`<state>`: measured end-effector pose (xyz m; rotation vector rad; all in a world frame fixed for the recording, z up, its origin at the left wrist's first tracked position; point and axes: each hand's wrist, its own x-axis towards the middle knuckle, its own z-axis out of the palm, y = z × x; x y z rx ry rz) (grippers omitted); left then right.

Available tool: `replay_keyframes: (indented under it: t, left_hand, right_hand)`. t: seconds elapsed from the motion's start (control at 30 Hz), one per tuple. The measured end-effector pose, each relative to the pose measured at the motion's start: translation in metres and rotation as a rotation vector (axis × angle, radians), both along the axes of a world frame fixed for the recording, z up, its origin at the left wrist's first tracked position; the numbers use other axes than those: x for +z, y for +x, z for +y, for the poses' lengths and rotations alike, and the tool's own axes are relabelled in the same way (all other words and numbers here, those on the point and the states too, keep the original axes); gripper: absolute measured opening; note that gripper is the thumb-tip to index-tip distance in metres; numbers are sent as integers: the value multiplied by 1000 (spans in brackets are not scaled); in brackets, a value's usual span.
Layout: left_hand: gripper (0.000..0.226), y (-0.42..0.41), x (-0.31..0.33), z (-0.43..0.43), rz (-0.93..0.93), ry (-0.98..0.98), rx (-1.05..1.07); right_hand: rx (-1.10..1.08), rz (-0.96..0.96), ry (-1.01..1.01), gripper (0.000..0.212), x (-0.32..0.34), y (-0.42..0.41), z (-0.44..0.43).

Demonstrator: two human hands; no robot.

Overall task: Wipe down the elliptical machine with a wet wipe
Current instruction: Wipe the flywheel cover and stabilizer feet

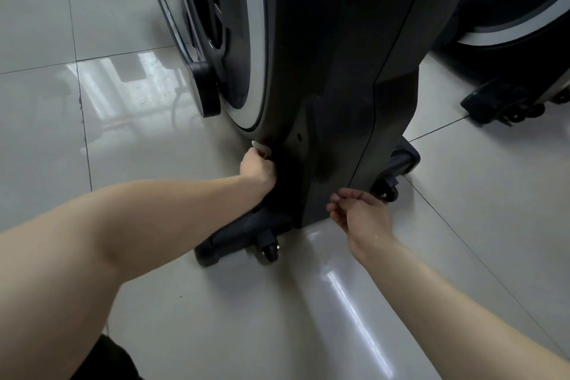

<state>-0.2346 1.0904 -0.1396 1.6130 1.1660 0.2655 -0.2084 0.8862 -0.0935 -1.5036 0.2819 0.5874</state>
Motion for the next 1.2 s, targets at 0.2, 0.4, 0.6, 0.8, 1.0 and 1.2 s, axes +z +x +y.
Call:
replay_keyframes:
  t: [0.2,0.4,0.6,0.8,1.0,1.2]
  left_hand:
    - [9,-36,41,-64,-191,109,-115]
    - [15,-44,21,-65,-56,-22,-262]
    - [13,-30,-20,-51,190,-111,-403]
    - [21,-19,20,-18,-173,61,-46]
    - [14,-72,39,-13,-17,33,-698]
    - [7,-112,31,1,87,-157,-801]
  right_hand:
    - [37,13,-28,20,-4,-2,8]
    - [50,24,-19,21,-9,-5,22]
    - [65,46,-38,19,-9,-12,16]
    - [97,37,-53,20,-9,-16,5]
    - [256,14,-129,13,-4,-39,21]
    - [317,33,-76,8,-19,-83,53]
